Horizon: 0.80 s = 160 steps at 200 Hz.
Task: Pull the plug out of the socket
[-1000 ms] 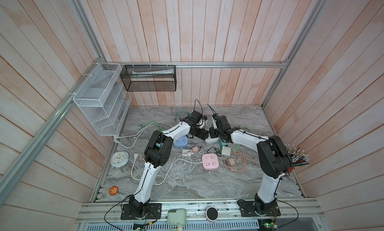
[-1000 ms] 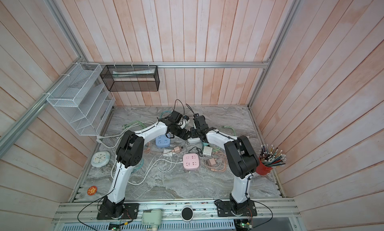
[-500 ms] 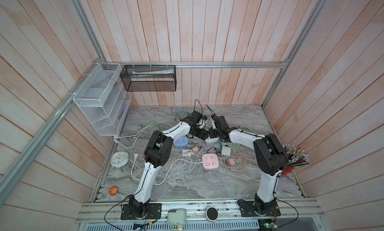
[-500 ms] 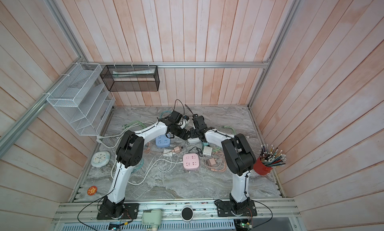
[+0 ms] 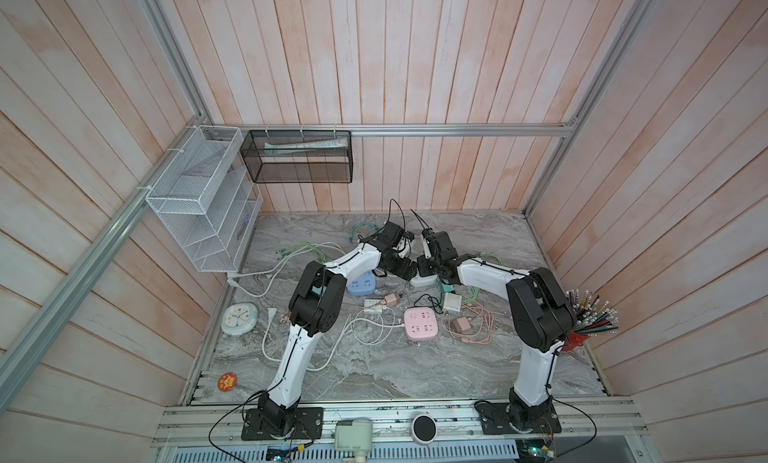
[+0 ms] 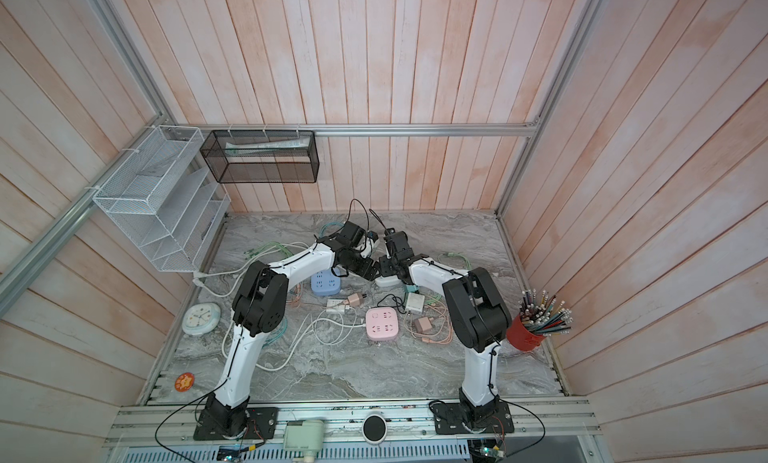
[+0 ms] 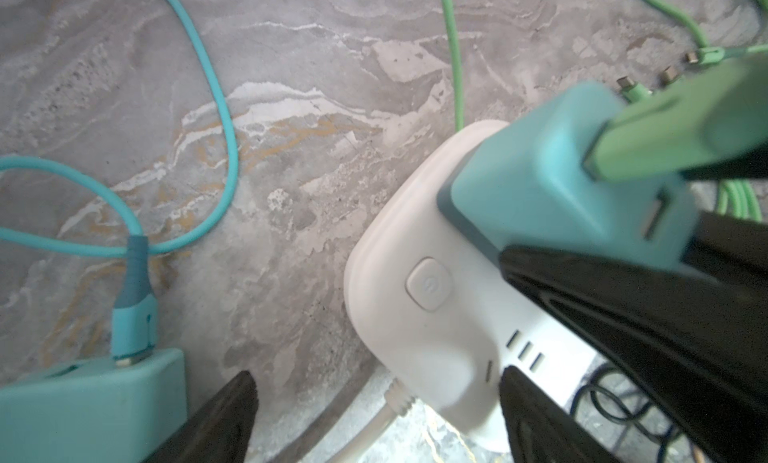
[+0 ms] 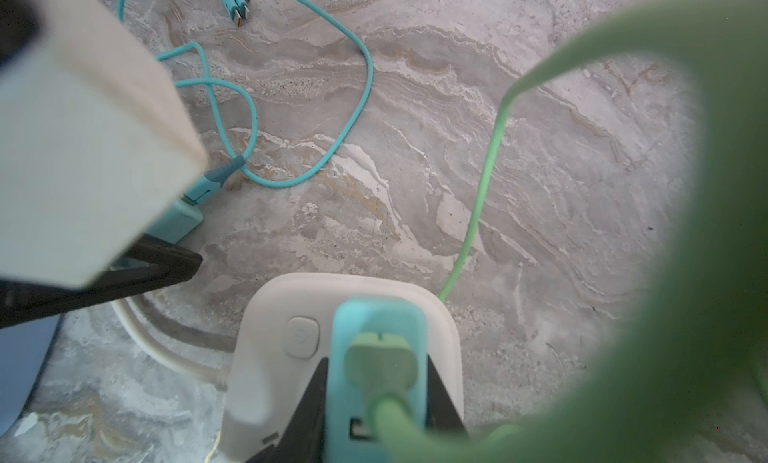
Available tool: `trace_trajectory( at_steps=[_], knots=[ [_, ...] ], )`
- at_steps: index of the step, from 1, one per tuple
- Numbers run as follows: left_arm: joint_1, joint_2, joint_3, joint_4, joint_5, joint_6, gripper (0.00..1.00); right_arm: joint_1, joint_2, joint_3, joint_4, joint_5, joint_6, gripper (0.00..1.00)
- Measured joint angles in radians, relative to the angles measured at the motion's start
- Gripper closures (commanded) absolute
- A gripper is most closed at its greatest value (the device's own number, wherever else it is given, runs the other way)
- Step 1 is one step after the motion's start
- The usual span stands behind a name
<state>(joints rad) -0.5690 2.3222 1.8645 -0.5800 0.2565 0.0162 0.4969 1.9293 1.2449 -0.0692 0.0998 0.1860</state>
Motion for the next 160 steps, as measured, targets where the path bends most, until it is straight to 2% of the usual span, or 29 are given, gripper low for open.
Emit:
trace_trajectory(
  at_steps=[90,160],
  knots=[
    [-0.001,0.016,0.036,-0.048,0.008,-0.002,0.15,0.039,-0.003,-0.026,0.041,0.080,0.051,1.00],
    [-0.001,0.020,0.042,-0.053,0.009,-0.002,0.15,0.024,-0.015,-0.039,0.047,0.046,0.080,1.00]
  ],
)
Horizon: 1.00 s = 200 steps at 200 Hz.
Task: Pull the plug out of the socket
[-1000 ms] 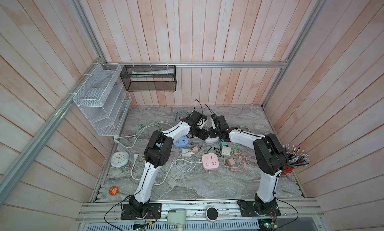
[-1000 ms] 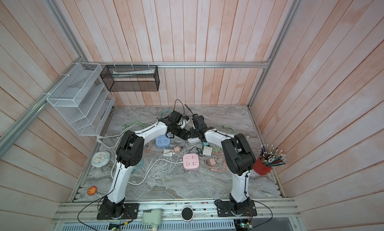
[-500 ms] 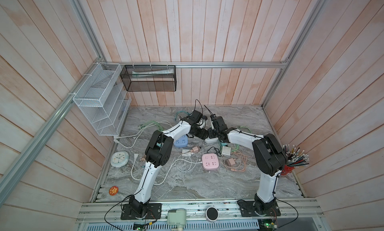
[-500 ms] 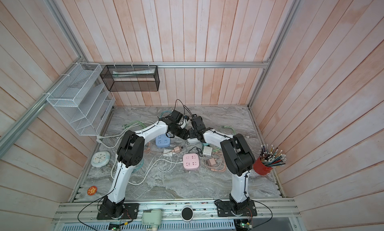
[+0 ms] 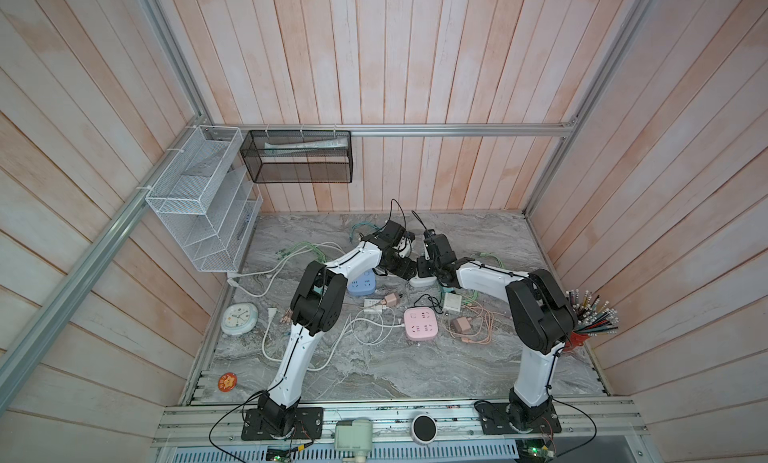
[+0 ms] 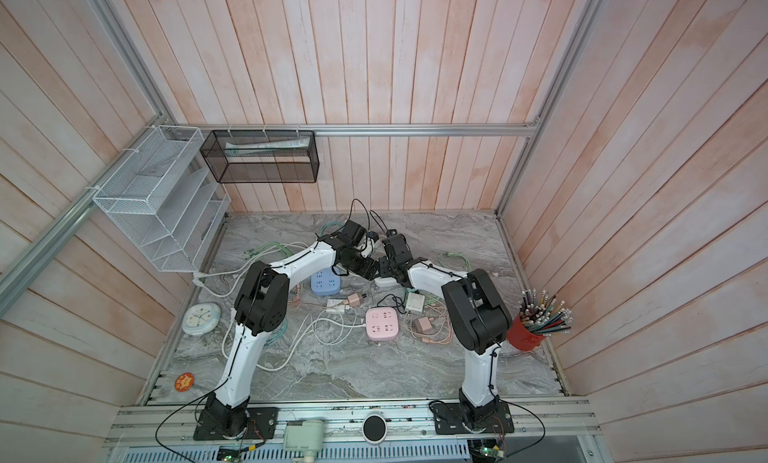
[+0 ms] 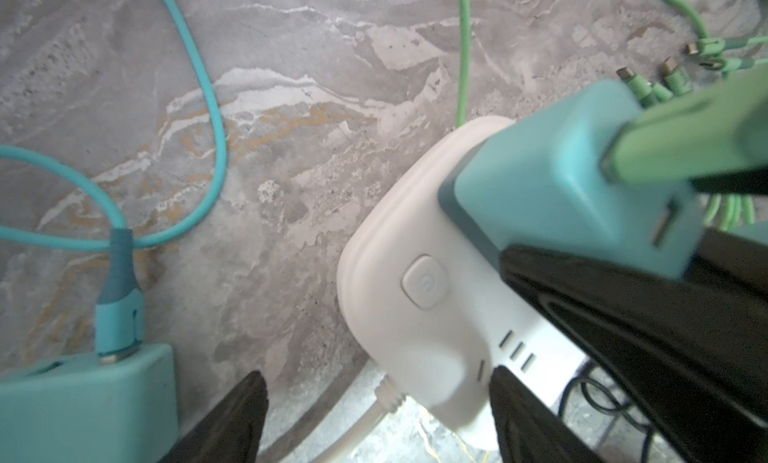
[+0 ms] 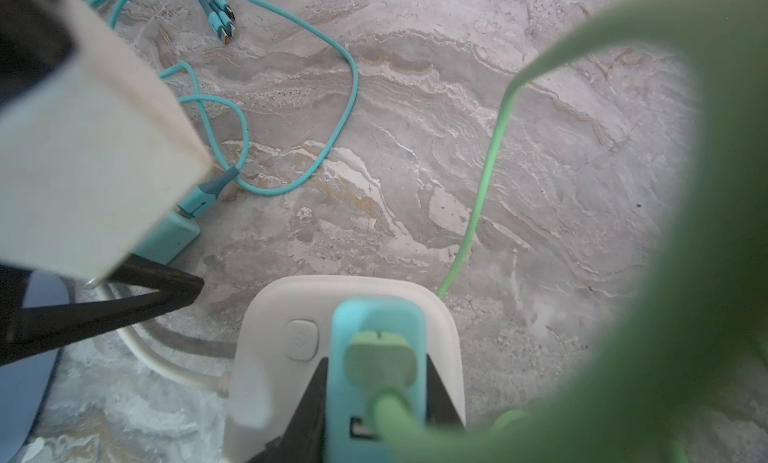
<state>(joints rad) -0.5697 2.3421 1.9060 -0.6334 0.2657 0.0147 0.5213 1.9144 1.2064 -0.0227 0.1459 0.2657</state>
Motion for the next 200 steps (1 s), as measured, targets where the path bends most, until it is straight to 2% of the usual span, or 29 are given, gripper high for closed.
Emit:
trace_trajectory(
  at_steps=[62,113,162,200],
  knots=[
    [-0.001,0.003,0.004,-0.006,0.006,0.000,0.16,0.020,0.000,0.010,-0.029,0.060,-0.011,1.00],
    [-0.001,0.005,0.006,-0.002,0.005,0.000,0.16,-0.026,-0.009,-0.007,-0.003,-0.055,0.021,1.00],
    [-0.001,0.006,0.009,-0.008,0.007,0.000,0.16,0.000,0.003,0.032,-0.056,0.006,-0.007,1.00],
    [-0.003,0.006,0.009,-0.005,0.006,0.000,0.16,-0.028,-0.028,-0.024,-0.007,-0.040,0.028,1.00]
  ],
)
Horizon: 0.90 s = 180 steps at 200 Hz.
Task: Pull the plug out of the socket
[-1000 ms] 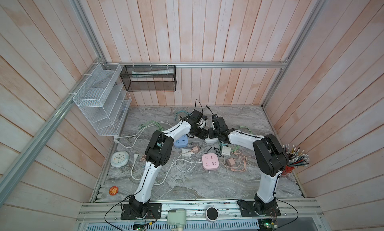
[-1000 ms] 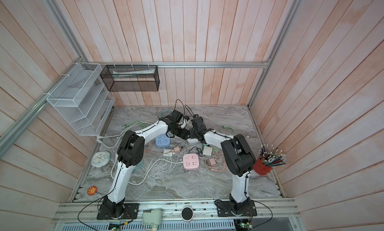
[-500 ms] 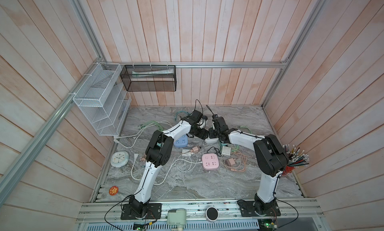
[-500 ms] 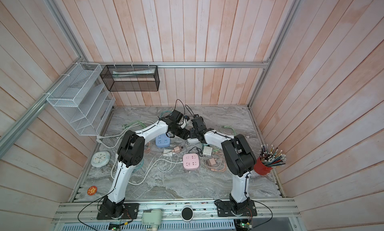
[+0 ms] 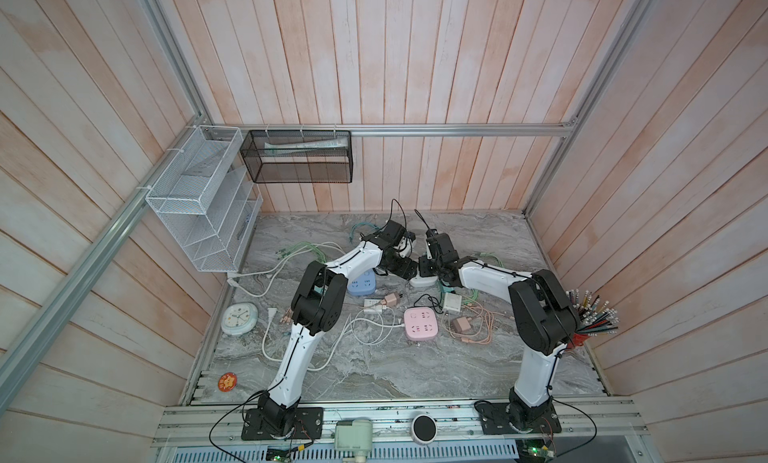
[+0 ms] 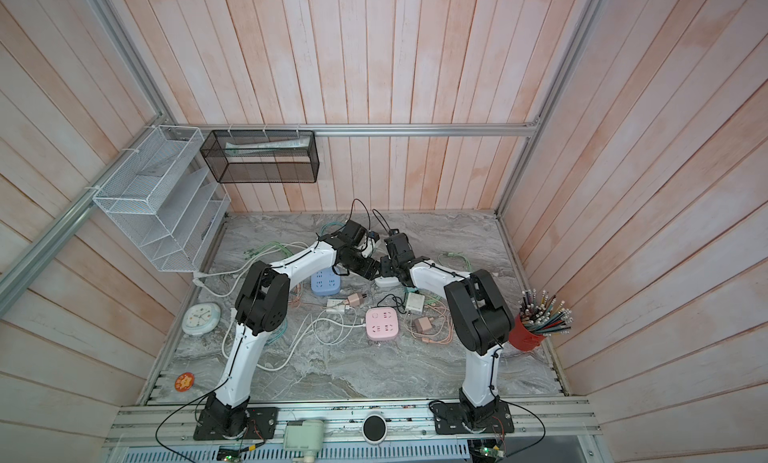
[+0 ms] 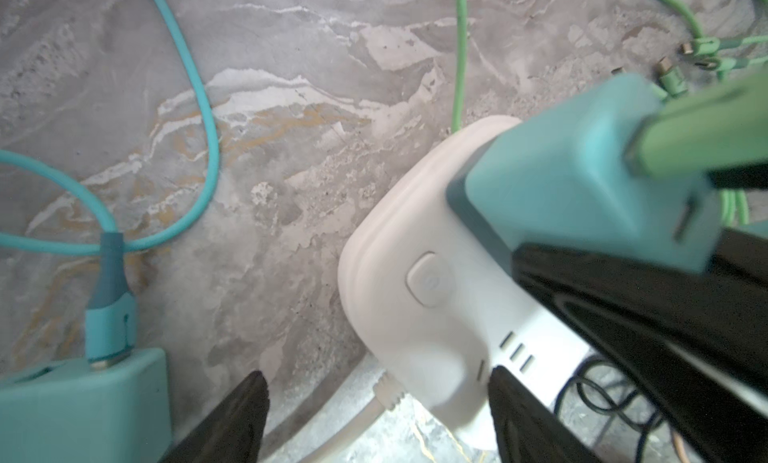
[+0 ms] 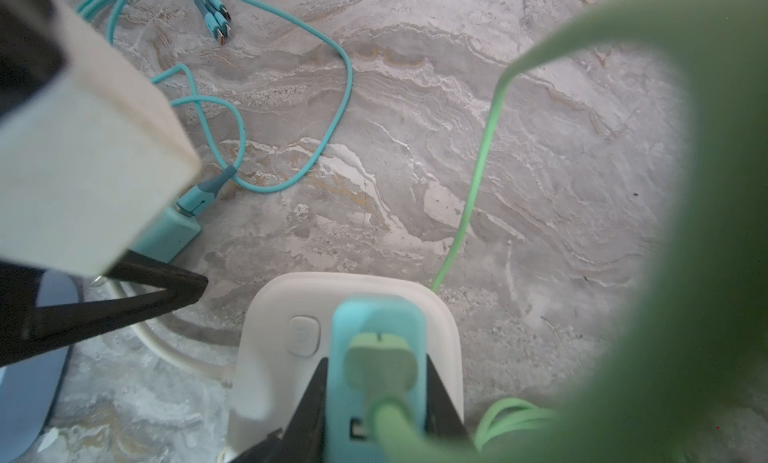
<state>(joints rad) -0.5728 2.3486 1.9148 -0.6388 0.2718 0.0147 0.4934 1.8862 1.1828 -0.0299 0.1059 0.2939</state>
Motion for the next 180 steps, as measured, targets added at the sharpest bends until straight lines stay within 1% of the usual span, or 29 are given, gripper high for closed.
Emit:
trace_trajectory(
  at_steps=[21,51,97,180],
  knots=[
    [-0.002,0.001,0.002,0.001,0.000,0.000,0.16,0.000,-0.001,0.002,-0.004,-0.007,-0.003,1.00],
    [0.000,0.002,0.005,-0.005,0.000,0.000,0.16,0.038,0.037,0.075,-0.061,0.061,-0.036,1.00],
    [0.003,0.004,0.008,-0.008,0.000,0.000,0.16,0.060,0.063,0.101,-0.082,0.112,-0.042,1.00],
    [0.025,0.006,0.013,-0.028,0.008,0.000,0.16,0.082,0.094,0.139,-0.096,0.137,-0.033,1.00]
  ],
)
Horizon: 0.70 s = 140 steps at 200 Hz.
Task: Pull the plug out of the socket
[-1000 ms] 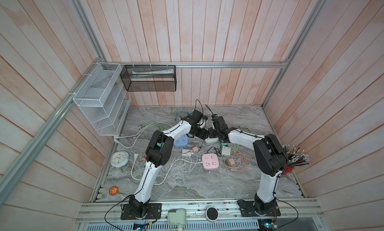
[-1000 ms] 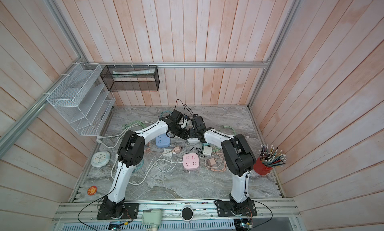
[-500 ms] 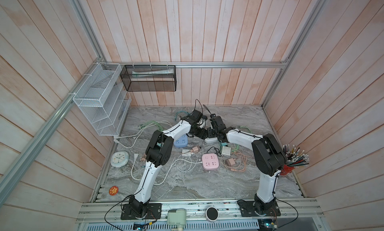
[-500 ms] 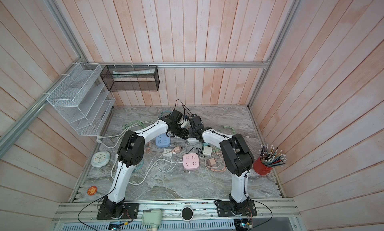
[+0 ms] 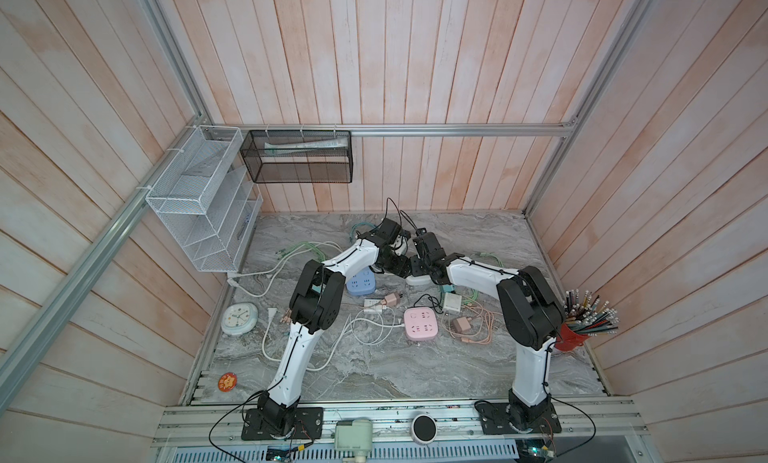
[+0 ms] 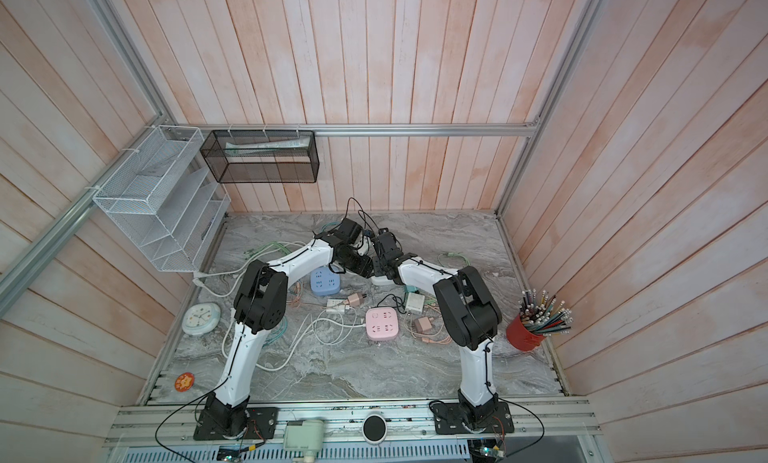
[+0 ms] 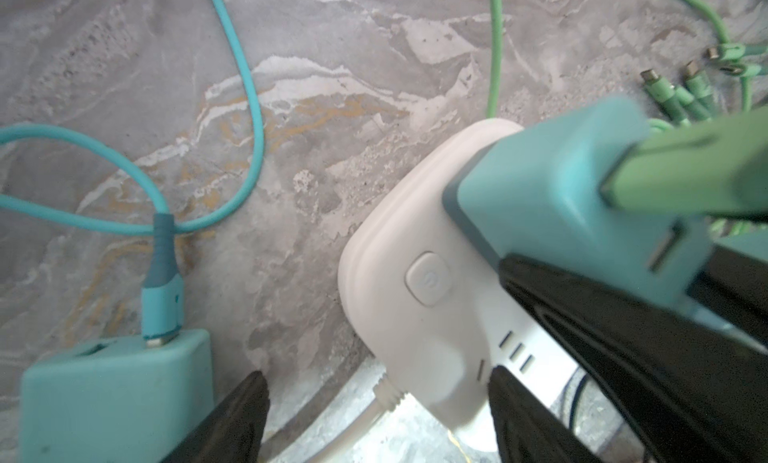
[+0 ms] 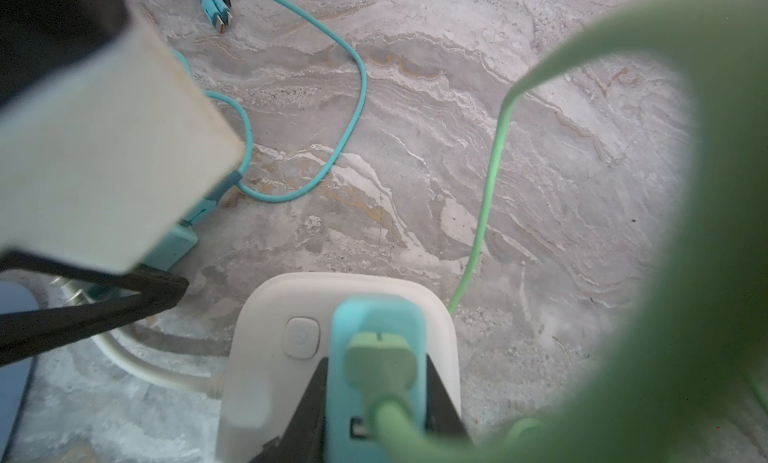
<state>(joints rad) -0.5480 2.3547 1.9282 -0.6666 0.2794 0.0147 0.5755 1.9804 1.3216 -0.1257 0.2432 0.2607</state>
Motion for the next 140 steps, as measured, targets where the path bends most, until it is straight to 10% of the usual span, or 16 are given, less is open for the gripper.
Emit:
trace_trajectory(
  at_steps=[140],
  knots=[
    [-0.013,0.016,0.016,0.021,0.000,-0.001,0.18,-0.044,-0.028,-0.031,0.024,-0.106,0.036,1.00]
  ],
)
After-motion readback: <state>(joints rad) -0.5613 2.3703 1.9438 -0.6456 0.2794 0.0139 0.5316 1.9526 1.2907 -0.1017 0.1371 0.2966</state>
